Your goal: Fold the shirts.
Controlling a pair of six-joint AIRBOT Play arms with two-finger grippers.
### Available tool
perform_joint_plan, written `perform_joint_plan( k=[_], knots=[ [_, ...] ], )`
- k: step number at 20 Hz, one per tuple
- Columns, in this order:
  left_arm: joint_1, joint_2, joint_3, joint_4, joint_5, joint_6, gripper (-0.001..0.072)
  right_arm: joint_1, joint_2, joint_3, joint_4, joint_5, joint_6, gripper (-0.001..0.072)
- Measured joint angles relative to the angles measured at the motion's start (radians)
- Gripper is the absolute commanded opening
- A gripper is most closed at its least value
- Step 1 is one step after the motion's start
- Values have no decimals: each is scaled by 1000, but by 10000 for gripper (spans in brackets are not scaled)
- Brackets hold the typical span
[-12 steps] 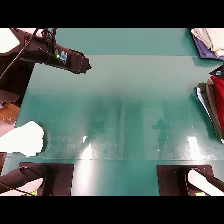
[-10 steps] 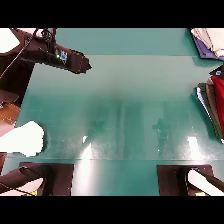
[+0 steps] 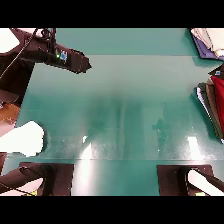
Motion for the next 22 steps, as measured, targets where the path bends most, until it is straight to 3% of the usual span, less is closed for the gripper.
perform_joint_plan(
  k=[2, 3, 4, 5, 9, 13, 17, 22],
  knots=[
    [0, 0, 0, 0, 4, 0, 24, 0, 0, 0, 0, 6, 0, 19],
    [0, 0, 1, 0, 3, 0, 141, 0, 0, 0, 0, 9, 0, 19],
    [2, 0, 8, 1, -3, 0, 457, 0, 0, 0, 0, 10, 0, 18],
    [3, 0, 25, 13, -36, 0, 559, 0, 0, 0, 0, 12, 0, 18],
    [13, 5, 149, 192, -314, -14, 550, 0, 0, 0, 0, 14, 0, 19],
    [18, 54, 172, 528, -521, -34, 550, 0, 0, 0, 0, 15, -16, 18],
    [100, 108, 8, 733, -560, -80, 550, 0, 0, 0, -1, 15, -39, 18],
    [283, 139, -381, 760, -520, -123, 550, 0, 0, 0, -1, 14, -50, 19]
  ],
)
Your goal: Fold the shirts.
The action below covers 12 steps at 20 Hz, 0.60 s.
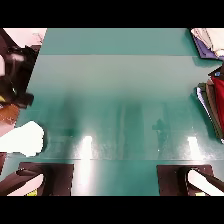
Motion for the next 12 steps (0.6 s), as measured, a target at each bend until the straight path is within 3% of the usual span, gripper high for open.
perform_joint_plan(
  k=[7, 8, 9, 10, 12],
  knots=[
    [151, 8, -422, -13, 232, -53, 548, 0, 0, 0, 0, -2, -3, 19],
    [160, 8, -448, -16, 257, -57, 439, 0, 0, 0, 0, -3, -3, 18],
    [167, 9, -468, -19, 281, -61, 125, 0, 0, 0, 0, -3, -3, 18],
    [172, 9, -482, -20, 299, -65, 22, 0, 0, 0, 0, -3, -3, 18],
    [178, 9, -497, -19, 324, -71, 22, 0, 0, 0, 0, -3, -3, 18]
  ],
)
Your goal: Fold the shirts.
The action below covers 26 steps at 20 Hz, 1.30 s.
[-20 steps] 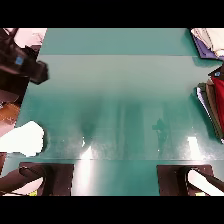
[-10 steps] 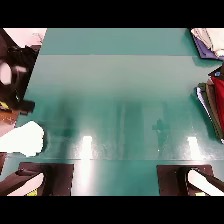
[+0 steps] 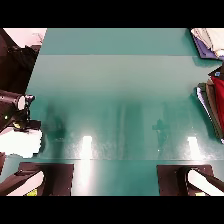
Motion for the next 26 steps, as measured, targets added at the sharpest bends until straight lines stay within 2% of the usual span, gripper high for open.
perform_joint_plan(
  k=[4, 7, 10, 14, 18, 23, 24, 26],
  knots=[
    [-15, 20, 93, -7, 6, 4, 21, 0, 0, 0, 0, 0, 0, 18],
    [-102, 55, 328, -43, -12, 85, 22, 0, 0, 0, 1, 0, 0, 18],
    [-226, 72, 634, -218, -16, 223, 22, 0, 0, 0, 2, 0, 0, 18],
    [-401, 75, 937, -467, 64, 343, 22, 0, 0, 0, 2, 0, 0, 19],
    [-513, 29, 1043, -581, 112, 411, 22, 0, 0, 0, 6, 0, 0, 18],
    [-550, -171, 1073, -657, 117, 489, 23, 0, 0, 0, 9, 11, 1, 18],
    [-546, -224, 1076, -660, 130, 499, 64, 0, 0, 0, 9, 17, 1, 18],
    [-525, -316, 1078, -671, 150, 492, 685, 0, 0, 0, 9, 23, 2, 19]
  ],
)
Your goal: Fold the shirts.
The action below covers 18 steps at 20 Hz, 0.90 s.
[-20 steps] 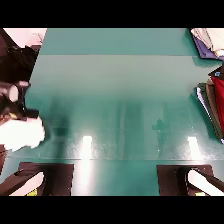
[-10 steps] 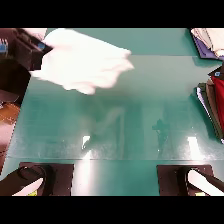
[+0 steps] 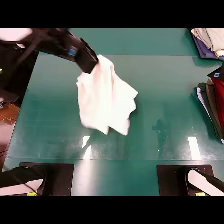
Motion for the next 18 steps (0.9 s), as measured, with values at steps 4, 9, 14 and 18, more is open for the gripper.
perform_joint_plan(
  k=[4, 9, 14, 18],
  knots=[
    [105, -93, 3, -9, -30, -97, 711, 0, 0, 0, 0, 4, 0, 18],
    [282, -49, -114, -11, -186, -216, 710, 0, 0, 0, 0, 3, 0, 18],
    [336, 218, -644, -117, -30, -311, 711, 0, 0, 0, -1, -3, 0, 19],
    [344, 401, -1074, -465, 207, -325, 711, 0, 0, 0, -1, -7, 0, 18]
  ],
)
